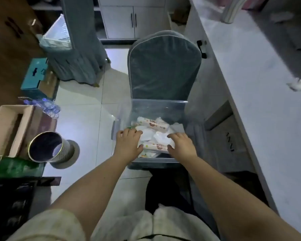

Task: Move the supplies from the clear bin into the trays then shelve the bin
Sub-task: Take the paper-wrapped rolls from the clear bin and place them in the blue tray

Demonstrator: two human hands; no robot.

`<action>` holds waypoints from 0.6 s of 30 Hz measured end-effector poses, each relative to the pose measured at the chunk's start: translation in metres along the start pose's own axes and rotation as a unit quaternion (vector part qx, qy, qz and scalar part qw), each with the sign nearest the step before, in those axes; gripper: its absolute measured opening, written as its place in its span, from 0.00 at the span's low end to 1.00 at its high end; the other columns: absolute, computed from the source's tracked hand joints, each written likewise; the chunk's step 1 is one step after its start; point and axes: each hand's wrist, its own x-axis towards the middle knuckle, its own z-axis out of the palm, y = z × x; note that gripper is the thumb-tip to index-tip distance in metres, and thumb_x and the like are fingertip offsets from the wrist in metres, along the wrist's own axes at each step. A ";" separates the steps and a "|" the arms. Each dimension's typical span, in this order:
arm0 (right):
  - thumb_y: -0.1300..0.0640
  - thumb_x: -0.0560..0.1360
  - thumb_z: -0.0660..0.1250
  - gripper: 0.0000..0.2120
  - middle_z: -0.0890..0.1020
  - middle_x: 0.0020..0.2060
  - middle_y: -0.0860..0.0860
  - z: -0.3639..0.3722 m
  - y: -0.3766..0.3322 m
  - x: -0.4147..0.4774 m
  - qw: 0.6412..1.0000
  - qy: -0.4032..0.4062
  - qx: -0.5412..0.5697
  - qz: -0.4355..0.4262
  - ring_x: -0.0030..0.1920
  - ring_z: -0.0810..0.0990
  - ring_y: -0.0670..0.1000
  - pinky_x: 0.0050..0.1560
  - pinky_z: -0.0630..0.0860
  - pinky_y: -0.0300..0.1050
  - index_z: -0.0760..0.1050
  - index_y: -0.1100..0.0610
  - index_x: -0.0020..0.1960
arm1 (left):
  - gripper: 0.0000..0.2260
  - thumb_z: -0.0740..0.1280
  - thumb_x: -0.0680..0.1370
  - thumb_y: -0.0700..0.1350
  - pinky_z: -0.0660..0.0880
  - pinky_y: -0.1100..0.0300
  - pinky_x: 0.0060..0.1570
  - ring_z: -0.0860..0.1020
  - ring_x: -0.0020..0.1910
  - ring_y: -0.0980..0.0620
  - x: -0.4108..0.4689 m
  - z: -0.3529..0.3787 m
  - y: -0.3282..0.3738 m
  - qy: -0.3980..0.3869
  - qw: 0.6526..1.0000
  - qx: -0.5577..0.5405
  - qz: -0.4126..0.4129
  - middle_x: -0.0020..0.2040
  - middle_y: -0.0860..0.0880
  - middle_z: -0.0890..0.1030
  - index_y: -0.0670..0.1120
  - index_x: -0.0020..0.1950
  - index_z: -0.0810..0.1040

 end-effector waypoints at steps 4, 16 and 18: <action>0.51 0.73 0.67 0.21 0.76 0.62 0.52 0.007 0.028 0.053 0.998 -0.062 0.028 -0.009 0.63 0.69 0.57 0.61 0.69 0.53 0.72 0.52 0.65 | 0.23 0.69 0.68 0.54 0.63 0.48 0.58 0.71 0.58 0.46 0.033 0.023 0.029 -0.030 0.999 -0.027 -0.014 0.58 0.49 0.76 0.52 0.62 0.73; 0.57 0.72 0.64 0.34 0.63 0.70 0.58 0.066 0.063 0.185 0.950 -0.213 -0.194 -0.123 0.69 0.60 0.63 0.68 0.61 0.59 0.54 0.52 0.73 | 0.29 0.64 0.75 0.51 0.56 0.40 0.66 0.63 0.67 0.41 0.117 0.097 0.044 -0.225 0.969 0.049 0.089 0.68 0.43 0.67 0.47 0.73 0.59; 0.57 0.72 0.64 0.35 0.61 0.71 0.59 0.083 0.063 0.205 0.947 -0.218 -0.208 -0.108 0.70 0.59 0.64 0.69 0.60 0.60 0.52 0.54 0.74 | 0.28 0.64 0.76 0.47 0.55 0.39 0.68 0.63 0.68 0.41 0.134 0.119 0.046 -0.259 0.959 0.054 0.105 0.68 0.42 0.67 0.47 0.73 0.58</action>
